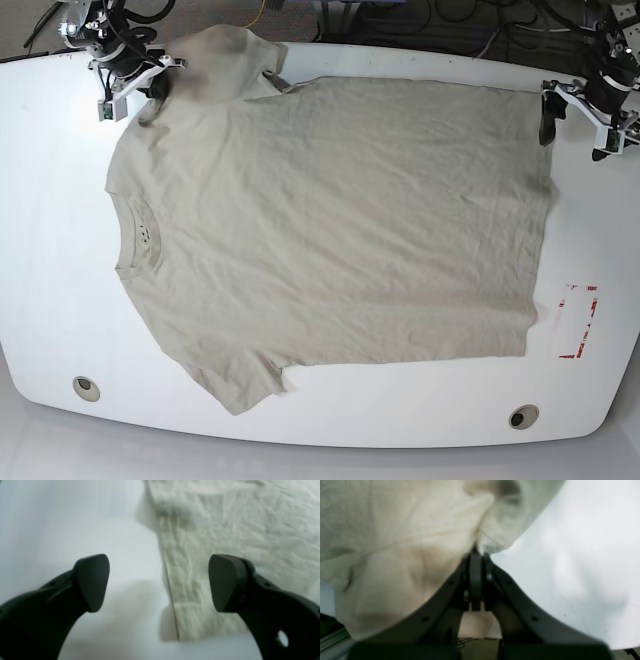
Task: Layout the t-shirt on the table in an organized manner, then fold the t-shirt properly
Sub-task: 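Lower both grippers and grasp the shirt edge at the shoulders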
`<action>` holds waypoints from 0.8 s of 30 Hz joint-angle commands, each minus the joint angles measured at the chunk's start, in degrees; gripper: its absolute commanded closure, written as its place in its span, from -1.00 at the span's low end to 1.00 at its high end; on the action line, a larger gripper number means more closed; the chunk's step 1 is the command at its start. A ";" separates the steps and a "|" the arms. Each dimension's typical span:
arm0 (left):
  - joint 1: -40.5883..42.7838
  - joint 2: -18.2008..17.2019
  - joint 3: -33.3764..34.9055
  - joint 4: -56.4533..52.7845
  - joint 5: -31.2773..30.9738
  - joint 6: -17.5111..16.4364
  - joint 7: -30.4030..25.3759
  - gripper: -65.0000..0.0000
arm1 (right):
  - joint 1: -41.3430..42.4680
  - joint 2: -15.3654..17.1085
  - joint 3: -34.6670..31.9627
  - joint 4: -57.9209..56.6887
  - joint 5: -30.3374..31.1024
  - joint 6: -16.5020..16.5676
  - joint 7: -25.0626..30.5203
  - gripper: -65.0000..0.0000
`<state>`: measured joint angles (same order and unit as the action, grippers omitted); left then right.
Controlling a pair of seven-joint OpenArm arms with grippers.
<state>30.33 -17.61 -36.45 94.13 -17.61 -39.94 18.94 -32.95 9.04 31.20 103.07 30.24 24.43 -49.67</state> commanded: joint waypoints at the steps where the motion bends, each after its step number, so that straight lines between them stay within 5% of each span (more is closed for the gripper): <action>1: 1.63 -0.37 -1.22 1.57 -1.52 -0.06 1.59 -0.82 | -0.50 0.15 0.05 0.01 -1.18 -0.12 -1.80 0.99; 24: 7.52 3.67 0.71 1.13 -1.60 -0.06 3.35 -0.82 | -0.50 0.24 -0.04 0.01 -1.18 -0.12 -1.80 0.98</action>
<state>37.45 -13.41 -36.29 94.45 -18.31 -39.88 23.11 -32.86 9.06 31.14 103.07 30.28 24.58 -49.71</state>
